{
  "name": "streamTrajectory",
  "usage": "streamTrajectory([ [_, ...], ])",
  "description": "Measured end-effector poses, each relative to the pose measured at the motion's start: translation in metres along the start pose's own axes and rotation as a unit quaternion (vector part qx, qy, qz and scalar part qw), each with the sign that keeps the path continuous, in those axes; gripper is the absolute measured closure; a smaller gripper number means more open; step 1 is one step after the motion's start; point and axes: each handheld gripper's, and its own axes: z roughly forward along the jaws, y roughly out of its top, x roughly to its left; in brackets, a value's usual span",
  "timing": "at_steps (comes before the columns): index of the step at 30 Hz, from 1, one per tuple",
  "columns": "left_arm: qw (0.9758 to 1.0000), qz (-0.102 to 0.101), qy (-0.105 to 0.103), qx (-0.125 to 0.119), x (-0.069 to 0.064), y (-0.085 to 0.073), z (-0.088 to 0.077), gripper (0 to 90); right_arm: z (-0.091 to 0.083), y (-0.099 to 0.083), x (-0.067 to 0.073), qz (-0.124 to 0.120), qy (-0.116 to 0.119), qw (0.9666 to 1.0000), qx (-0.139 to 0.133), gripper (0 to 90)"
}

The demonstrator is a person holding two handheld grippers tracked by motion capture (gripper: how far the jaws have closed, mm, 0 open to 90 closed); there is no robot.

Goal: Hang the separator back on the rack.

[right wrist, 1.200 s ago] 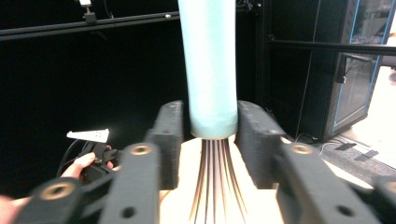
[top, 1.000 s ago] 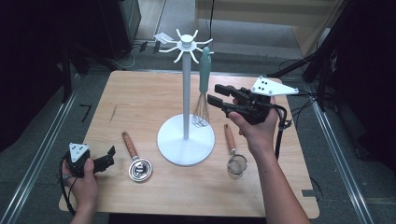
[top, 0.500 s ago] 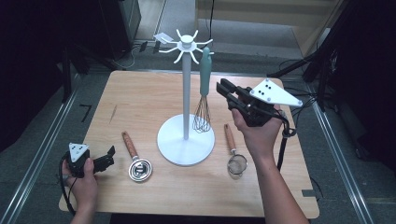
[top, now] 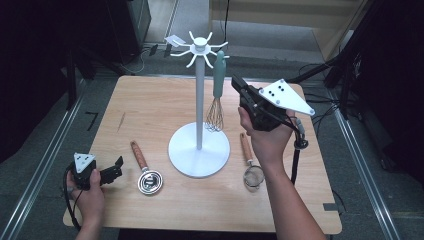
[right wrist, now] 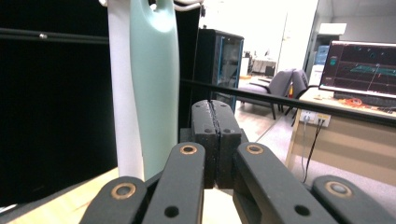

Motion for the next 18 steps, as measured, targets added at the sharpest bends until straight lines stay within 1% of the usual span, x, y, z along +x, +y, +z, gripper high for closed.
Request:
streamTrajectory([
  [3,1.0000,0.000,-0.001,0.000,0.000,0.000,0.000,0.0,0.006,0.003,0.002,0.005,0.015,0.9999,-0.006,90.0],
  [5,1.0000,0.000,-0.001,-0.001,0.000,0.000,0.000,0.0,0.008,0.004,0.003,0.004,0.016,0.9998,-0.007,90.0],
  [8,1.0000,-0.001,-0.001,0.000,0.000,0.000,0.000,0.0,0.012,0.005,0.003,0.008,0.025,0.9996,-0.007,90.0],
  [10,1.0000,-0.001,-0.002,-0.001,0.000,0.000,0.000,0.0,0.013,0.006,0.003,0.009,0.038,0.9992,-0.011,90.0],
  [11,1.0000,-0.001,-0.002,-0.001,0.000,0.000,0.000,0.0,0.013,0.006,0.003,0.007,0.040,0.9991,-0.012,90.0],
  [13,1.0000,-0.001,-0.002,0.000,0.000,0.000,0.000,0.0,0.012,0.006,0.004,0.013,0.055,0.9983,-0.013,90.0],
  [17,1.0000,0.000,-0.002,0.000,0.000,0.000,0.000,0.0,0.010,0.007,0.007,0.004,0.076,0.9970,-0.015,90.0],
  [18,1.0000,0.000,-0.002,0.000,0.000,0.000,0.000,0.0,0.009,0.007,0.008,0.006,0.081,0.9966,-0.014,90.0],
])
